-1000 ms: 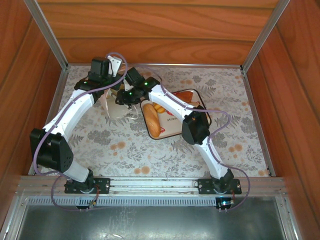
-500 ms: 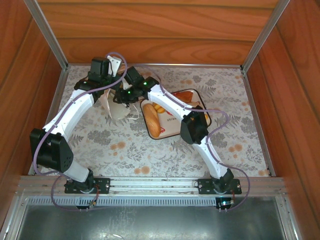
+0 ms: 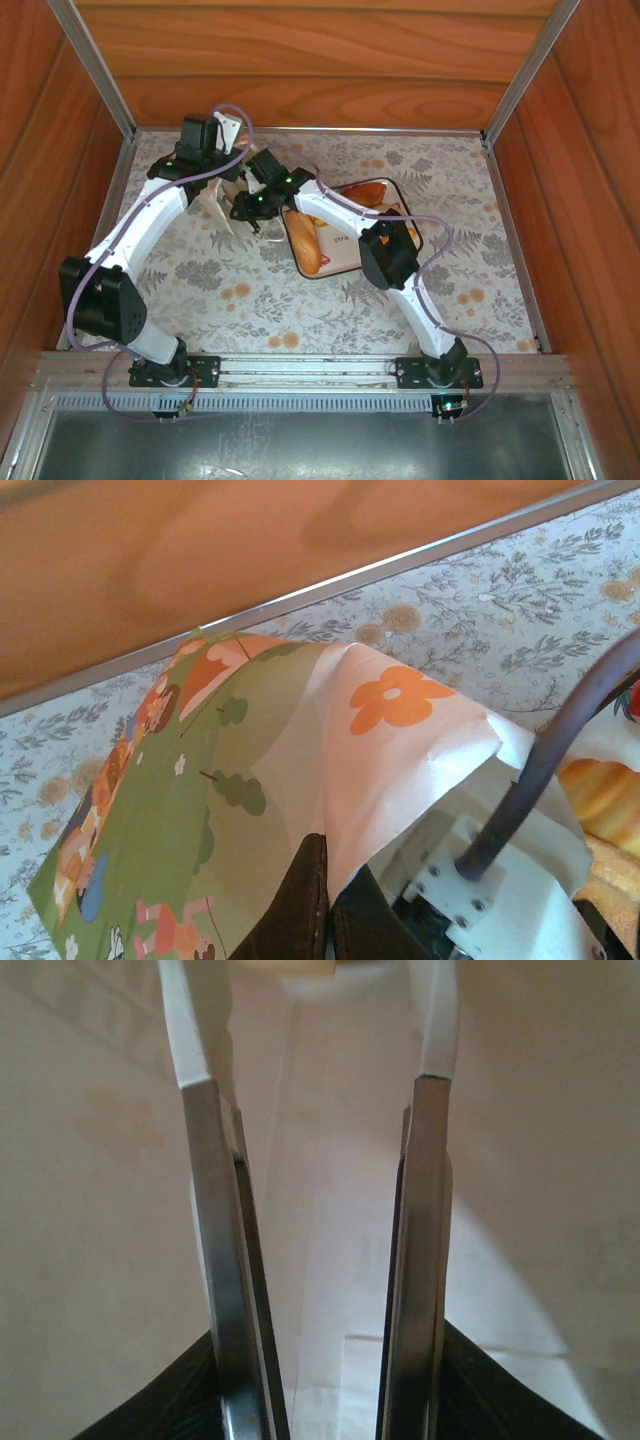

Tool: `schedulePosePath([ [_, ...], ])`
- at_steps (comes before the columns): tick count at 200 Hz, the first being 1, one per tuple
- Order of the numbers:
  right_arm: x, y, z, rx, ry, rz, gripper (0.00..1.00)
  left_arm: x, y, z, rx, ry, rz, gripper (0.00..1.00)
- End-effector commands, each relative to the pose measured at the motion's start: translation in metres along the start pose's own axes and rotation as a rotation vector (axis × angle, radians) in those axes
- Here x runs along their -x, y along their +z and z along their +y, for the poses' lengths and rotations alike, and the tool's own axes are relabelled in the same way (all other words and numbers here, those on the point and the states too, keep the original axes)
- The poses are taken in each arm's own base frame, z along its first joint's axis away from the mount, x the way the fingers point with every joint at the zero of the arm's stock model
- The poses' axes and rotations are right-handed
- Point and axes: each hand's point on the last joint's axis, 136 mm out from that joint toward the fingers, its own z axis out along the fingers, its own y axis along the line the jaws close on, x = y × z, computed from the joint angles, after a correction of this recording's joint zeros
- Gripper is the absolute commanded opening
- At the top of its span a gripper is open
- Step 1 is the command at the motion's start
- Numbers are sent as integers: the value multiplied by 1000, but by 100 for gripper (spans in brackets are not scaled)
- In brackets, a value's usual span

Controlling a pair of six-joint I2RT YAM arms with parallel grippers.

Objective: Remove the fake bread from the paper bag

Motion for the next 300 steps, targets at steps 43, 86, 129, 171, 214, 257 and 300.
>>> schedulePosePath([
  [43, 10, -37, 35, 64, -44, -77, 48, 31, -12, -7, -41, 13, -93, 0],
  [86, 10, -32, 33, 41, -24, -35, 48, 18, -14, -17, -90, 62, -78, 0],
  [129, 13, -37, 37, 44, -42, -46, 47, 11, -20, -21, -112, 93, -78, 0],
  [171, 13, -38, 34, 14, -42, -32, 50, 12, -24, -21, -111, 90, -86, 0],
  [214, 6, -31, 30, 17, -34, 12, 51, 14, -25, -22, -119, 88, -91, 0],
  [257, 3, -25, 29, 22, -45, 40, 51, 15, -27, -25, -133, 89, -97, 0],
  [300, 6, -19, 28, 21, -53, 46, 52, 14, -27, -28, -154, 86, -98, 0],
])
